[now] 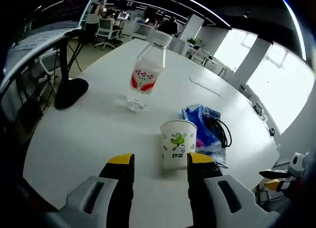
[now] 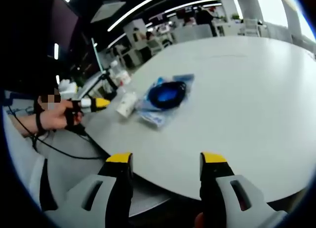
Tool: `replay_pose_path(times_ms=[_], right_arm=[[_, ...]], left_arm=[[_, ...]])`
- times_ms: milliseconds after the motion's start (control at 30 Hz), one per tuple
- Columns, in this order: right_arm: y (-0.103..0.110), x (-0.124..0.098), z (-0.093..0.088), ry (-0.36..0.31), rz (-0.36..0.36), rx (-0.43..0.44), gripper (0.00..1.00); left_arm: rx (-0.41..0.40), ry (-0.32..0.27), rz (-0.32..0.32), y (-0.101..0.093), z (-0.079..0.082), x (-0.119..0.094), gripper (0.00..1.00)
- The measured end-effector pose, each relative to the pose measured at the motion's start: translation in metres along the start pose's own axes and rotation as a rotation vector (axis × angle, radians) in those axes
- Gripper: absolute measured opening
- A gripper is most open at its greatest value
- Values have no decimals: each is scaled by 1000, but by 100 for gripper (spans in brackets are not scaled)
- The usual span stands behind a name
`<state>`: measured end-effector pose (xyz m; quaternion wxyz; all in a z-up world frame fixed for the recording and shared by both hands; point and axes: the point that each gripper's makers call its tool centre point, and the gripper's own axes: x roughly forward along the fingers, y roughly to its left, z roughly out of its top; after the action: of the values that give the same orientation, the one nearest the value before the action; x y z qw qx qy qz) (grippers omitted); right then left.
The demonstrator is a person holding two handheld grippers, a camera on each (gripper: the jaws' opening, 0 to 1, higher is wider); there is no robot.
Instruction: Arrange the tabletop items into an orderly group along one side of the table until the central work area is clear of visible clutter.
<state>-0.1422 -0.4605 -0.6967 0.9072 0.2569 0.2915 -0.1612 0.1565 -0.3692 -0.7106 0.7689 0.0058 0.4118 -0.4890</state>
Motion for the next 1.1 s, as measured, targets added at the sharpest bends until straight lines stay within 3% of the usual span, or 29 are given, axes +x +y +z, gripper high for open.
replay_pose_path(times_ms=[233, 367, 700, 767, 833, 967, 1000, 1100], right_arm=[[-3, -3, -4, 3, -8, 12, 53], [-3, -4, -3, -1, -11, 16, 53], [-6, -7, -5, -8, -19, 27, 53], [-6, -7, -7, -5, -20, 27, 53], [-8, -8, -8, -10, -24, 41, 53], [-9, -9, -9, -12, -26, 44, 52], [-9, -9, -8, -13, -27, 45, 52], [-10, -9, -7, -17, -30, 47, 52]], left_arm=[[-5, 70, -61, -15, -7, 19, 48], [45, 100, -61, -19, -10, 28, 51], [75, 169, -62, -28, -19, 46, 54], [115, 185, -61, -28, -21, 49, 55], [168, 212, -55, -28, -26, 48, 54], [153, 230, -41, -24, -30, 50, 45], [156, 245, -41, -24, -33, 50, 39], [171, 248, -38, -25, -34, 48, 37]])
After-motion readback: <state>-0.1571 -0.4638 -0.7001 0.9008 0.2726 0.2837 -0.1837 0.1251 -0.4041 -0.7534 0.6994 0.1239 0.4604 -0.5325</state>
